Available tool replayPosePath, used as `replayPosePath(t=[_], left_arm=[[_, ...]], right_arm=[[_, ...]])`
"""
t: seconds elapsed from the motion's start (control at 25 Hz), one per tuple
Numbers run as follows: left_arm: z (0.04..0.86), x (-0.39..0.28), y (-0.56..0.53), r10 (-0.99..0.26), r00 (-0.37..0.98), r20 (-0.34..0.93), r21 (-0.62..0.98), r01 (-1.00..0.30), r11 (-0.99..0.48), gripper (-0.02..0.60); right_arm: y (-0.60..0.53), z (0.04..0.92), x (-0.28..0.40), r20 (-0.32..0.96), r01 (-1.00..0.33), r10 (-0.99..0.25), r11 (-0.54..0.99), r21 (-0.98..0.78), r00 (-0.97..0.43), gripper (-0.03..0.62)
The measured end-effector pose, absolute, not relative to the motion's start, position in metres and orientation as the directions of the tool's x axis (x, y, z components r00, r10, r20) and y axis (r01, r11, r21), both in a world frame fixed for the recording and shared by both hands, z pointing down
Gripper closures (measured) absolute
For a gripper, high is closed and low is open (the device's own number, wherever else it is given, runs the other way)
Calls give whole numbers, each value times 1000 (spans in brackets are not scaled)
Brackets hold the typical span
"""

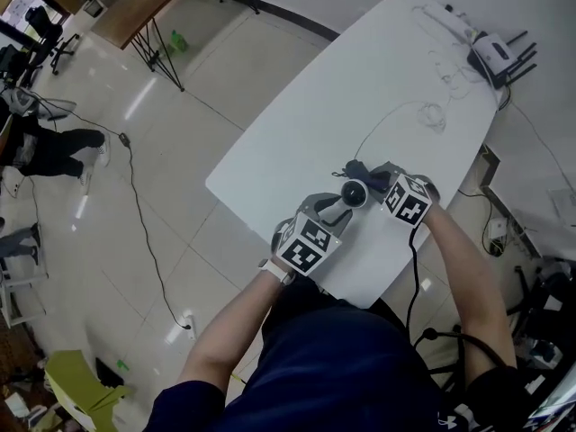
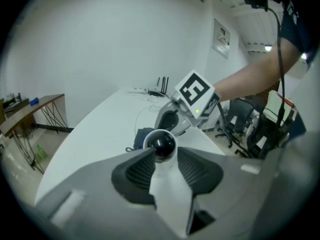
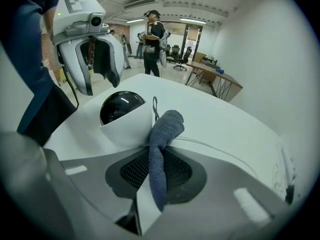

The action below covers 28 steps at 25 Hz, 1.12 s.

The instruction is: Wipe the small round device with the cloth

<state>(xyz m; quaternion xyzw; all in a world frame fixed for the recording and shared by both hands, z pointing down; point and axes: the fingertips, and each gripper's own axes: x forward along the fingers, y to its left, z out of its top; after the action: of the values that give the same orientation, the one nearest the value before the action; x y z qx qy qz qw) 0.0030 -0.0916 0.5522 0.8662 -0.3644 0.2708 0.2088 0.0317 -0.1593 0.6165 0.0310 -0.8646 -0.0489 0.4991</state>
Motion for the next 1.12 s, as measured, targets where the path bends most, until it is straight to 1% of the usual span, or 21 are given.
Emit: replayPosePath(t=[0.28,0.4,0.52,0.68,0.84,1.12], left_arm=[[586,-13,-90,-462,552,694,174,-752,-636,442],[599,-12,-94,-439,548,712,171,-741,-649,442],[607,-8,-97,-414,555,721,168,-720,-673,442],[611,-3,-100,-397,570,720,168,-697,-697,442],[611,-1,-96,-375,588,717,182,-677,-713,442],[612,2,-94,-349,604,716,183,-645,-742,442]], right_arm=[[-152,615,48,851,-161,-149,984,77,-504,522],[-146,616,54,857,-223,-170,973,66,-487,522],[-139,619,57,868,-315,-188,948,39,-460,522],[-130,620,64,886,-433,-196,901,-6,-421,523],[-119,620,70,900,-508,-199,861,-29,-388,523],[-97,631,72,896,-682,-177,712,-169,-407,523]])
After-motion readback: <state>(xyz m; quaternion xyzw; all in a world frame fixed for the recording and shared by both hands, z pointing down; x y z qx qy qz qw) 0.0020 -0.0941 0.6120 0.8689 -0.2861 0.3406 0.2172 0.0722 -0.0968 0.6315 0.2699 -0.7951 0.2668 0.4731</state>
